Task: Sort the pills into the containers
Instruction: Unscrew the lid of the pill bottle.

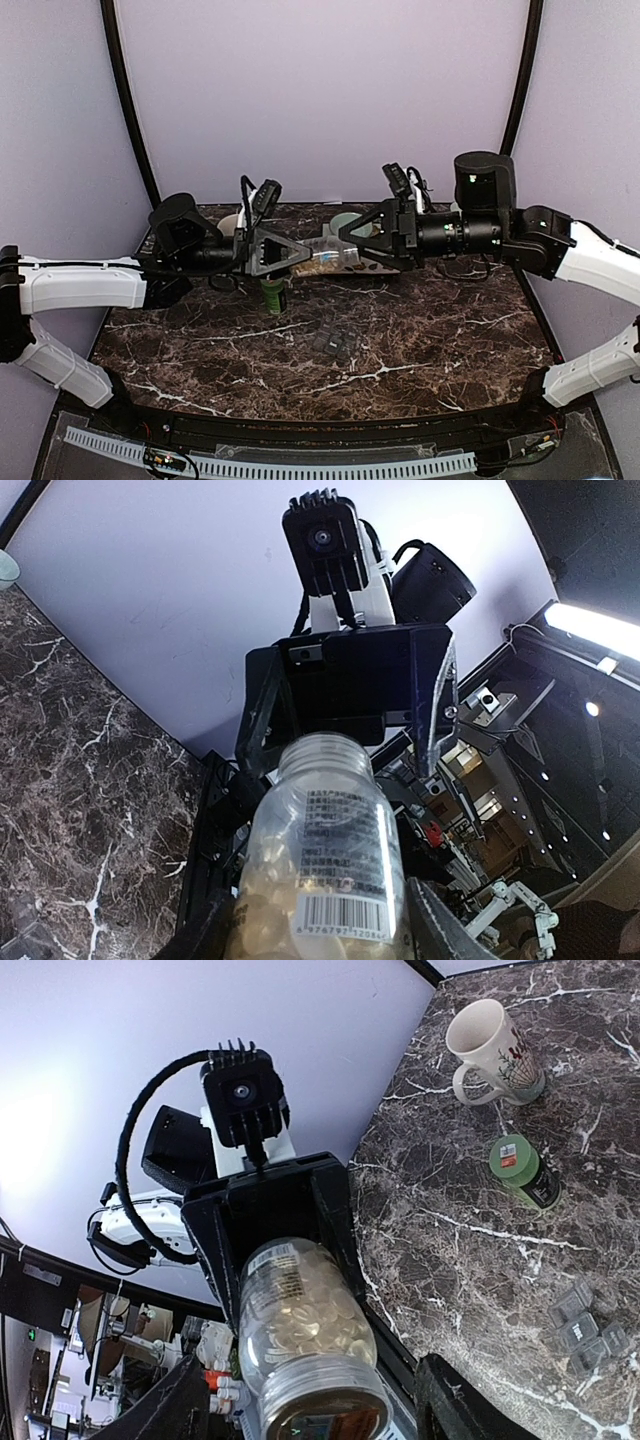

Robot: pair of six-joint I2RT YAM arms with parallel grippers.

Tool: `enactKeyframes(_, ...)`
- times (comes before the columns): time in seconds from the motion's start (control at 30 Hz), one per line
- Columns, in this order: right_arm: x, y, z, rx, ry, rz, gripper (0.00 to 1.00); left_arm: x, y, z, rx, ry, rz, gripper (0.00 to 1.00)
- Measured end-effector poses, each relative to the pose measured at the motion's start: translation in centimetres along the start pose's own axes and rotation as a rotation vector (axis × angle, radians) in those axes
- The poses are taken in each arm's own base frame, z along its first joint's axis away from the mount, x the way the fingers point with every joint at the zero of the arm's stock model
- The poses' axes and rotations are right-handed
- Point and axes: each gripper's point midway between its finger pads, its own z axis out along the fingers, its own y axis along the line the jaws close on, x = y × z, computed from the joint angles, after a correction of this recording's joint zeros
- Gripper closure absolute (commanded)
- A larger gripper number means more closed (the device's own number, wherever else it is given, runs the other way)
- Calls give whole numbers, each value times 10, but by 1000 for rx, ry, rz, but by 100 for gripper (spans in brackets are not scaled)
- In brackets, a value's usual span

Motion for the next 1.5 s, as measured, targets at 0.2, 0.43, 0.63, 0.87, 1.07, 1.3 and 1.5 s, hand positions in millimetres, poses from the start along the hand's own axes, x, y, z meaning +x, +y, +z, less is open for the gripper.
enactKeyframes(0.2, 5, -9, 3, 32, 23, 22, 33, -4, 1, -4, -10, -10, 13, 100)
enactKeyframes(0.43, 6, -11, 5, 45, 35, 34, 51, -8, 3, -6, -19, -17, 19, 100)
enactKeyframes(0.63, 6, -9, 8, 39, 45, 32, 59, -9, 4, -7, -20, -19, 20, 100)
enactKeyframes(0.87, 5, -5, 9, 28, 55, 10, 73, -11, 3, -8, -13, -23, 24, 100)
enactKeyframes(1.07, 2, -1, 8, 17, 49, -116, 72, -16, 1, -9, 11, -35, 4, 100)
enactKeyframes(1.3, 9, -2, -2, -19, 22, -368, 69, -13, -2, -4, 63, -12, -68, 100)
enactKeyframes(1.5, 10, -4, -3, -29, 1, -529, 69, -10, -2, -4, 68, 2, -112, 100)
